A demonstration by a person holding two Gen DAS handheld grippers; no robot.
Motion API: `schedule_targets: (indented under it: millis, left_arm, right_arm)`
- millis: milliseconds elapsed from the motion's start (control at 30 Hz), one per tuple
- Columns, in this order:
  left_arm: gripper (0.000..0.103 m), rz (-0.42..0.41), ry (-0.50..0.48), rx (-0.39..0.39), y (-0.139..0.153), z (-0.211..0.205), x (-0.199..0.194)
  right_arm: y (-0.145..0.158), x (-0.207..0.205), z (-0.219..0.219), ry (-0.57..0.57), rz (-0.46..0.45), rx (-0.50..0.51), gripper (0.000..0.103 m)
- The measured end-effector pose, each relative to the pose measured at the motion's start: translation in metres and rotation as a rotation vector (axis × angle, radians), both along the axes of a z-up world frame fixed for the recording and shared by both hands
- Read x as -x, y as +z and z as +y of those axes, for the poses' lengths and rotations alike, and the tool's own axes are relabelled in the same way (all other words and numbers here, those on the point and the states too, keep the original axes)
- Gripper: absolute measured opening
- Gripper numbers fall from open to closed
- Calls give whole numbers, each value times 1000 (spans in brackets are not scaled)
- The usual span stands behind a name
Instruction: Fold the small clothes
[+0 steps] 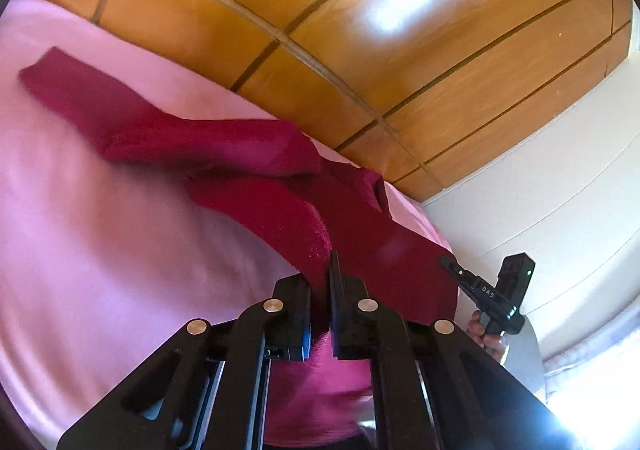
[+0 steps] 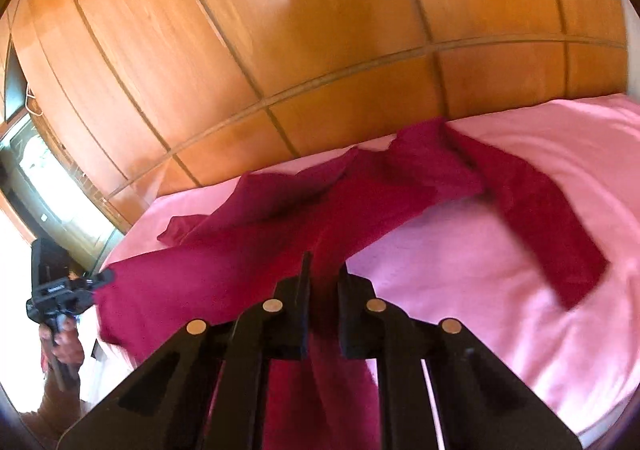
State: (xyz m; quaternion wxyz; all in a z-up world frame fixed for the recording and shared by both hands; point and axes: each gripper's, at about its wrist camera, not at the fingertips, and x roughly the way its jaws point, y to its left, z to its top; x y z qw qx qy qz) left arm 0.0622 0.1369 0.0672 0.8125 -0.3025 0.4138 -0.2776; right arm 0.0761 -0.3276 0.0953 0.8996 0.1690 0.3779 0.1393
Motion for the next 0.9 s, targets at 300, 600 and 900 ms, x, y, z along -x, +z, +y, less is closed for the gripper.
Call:
schedule_targets:
  millis: [300, 600, 900]
  left_arm:
    - [5, 244, 33, -174, -86, -11, 17]
    - [45, 228, 232, -223, -118, 20, 17]
    - [50, 167, 562, -288, -102, 121, -69]
  right_arm:
    - [-91, 37, -19, -68, 241, 144, 9]
    - [-90, 34, -1, -159, 184, 351, 54]
    - [-88, -7, 99, 53, 84, 243, 67]
